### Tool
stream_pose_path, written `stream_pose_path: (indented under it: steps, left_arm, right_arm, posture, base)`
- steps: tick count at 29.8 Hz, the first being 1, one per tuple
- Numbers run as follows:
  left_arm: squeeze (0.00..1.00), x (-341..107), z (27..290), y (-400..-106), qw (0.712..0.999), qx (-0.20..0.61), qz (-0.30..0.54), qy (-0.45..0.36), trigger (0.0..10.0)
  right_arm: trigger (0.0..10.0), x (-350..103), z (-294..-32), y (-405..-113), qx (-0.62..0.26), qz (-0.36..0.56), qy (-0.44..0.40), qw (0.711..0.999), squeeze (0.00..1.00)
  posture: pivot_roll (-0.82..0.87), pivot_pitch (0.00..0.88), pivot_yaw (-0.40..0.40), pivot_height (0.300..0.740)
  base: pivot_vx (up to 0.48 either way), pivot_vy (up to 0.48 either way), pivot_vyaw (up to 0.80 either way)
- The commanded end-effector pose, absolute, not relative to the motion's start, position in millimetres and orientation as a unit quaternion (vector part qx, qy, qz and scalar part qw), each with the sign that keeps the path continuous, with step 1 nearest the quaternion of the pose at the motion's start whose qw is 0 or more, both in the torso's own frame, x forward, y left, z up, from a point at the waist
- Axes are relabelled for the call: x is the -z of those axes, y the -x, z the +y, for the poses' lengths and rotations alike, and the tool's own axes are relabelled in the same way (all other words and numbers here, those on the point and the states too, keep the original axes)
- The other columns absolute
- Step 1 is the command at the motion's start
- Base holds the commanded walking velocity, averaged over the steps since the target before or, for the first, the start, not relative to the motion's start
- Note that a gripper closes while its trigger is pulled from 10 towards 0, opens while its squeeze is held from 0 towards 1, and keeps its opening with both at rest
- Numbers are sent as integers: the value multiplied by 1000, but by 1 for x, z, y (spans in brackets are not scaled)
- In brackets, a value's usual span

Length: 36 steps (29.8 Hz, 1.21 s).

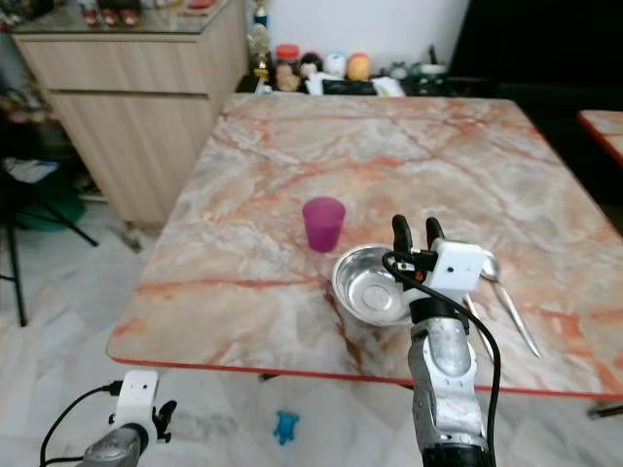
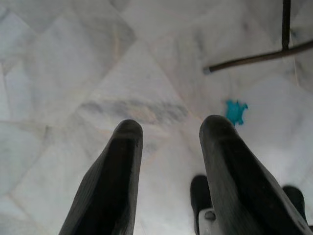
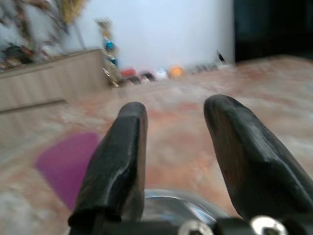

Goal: Setting the table

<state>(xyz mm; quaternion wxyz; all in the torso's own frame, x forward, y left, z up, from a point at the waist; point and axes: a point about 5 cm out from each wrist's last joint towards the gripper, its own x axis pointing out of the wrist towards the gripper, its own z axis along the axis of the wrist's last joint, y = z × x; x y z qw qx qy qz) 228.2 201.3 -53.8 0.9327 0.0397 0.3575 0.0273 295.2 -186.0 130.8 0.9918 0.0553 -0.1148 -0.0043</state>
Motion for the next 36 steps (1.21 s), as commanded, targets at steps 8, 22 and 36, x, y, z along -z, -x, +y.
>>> stream_pose_path:
  steps: [8,22,36]
  left_arm:
    - [0,60,203,-218,926,-32,375,-39,10000]
    - [0,61,203,-218,925,-31,376,-40,10000]
    - [0,60,202,-219,926,-28,375,-42,10000]
  right_arm:
    - [10000,-124,-188,-290,1,-87,-83,993,412]
    - [10000,-128,-201,-277,40,-88,-142,985,1000]
    - [10000,-98,-207,-280,51,10,-209,977,0]
  posture:
    - [-1,34,-5,740]
    - [-6,31,-4,740]
    - [-1,23,-6,740]
  base:
    - [0,0,0]
    - [0,0,0]
    - [0,0,0]
